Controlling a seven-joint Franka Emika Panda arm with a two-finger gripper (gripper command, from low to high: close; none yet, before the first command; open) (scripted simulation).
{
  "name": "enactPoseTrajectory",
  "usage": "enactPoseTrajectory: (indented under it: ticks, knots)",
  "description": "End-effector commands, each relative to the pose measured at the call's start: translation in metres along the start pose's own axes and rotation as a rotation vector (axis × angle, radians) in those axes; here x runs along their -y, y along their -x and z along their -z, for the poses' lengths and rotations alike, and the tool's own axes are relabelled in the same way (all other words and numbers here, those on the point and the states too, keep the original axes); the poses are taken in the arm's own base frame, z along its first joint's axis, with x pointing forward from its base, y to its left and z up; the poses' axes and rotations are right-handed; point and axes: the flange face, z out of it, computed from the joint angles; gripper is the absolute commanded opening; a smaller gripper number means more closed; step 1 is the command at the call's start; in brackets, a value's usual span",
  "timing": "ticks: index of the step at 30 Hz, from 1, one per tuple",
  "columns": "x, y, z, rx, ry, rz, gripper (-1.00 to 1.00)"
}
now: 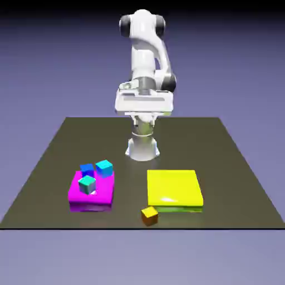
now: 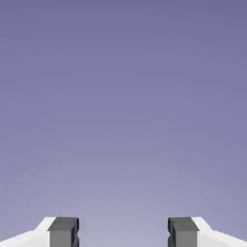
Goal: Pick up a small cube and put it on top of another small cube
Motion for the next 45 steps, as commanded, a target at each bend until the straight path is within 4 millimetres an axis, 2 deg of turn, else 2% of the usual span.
enactPoseTrajectory:
  ticks: [1,10,18,27,29,33,34,35,39,45]
  knots:
    - [0.0,-0.002,-0.011,0.022,0.031,-0.037,0.0]
    - [-0.012,-0.009,-0.112,0.217,0.308,-0.384,0.0]
    - [-0.038,0.005,-0.202,0.389,0.56,-0.712,0.0]
    - [-0.075,0.038,-0.292,0.593,0.858,-1.086,0.0]
    - [-0.076,0.04,-0.295,0.601,0.87,-1.1,0.0]
    - [-0.101,0.089,-0.337,0.601,0.87,-1.1,0.0]
    - [-0.101,0.089,-0.337,0.601,0.87,-1.1,-1.0]
    - [-0.101,0.089,-0.337,0.601,0.87,-1.1,-1.0]
    - [-0.078,0.039,-0.294,0.599,0.871,-1.098,-1.0]
    - [-0.14,-0.022,-0.221,0.531,0.917,-1.081,-1.0]
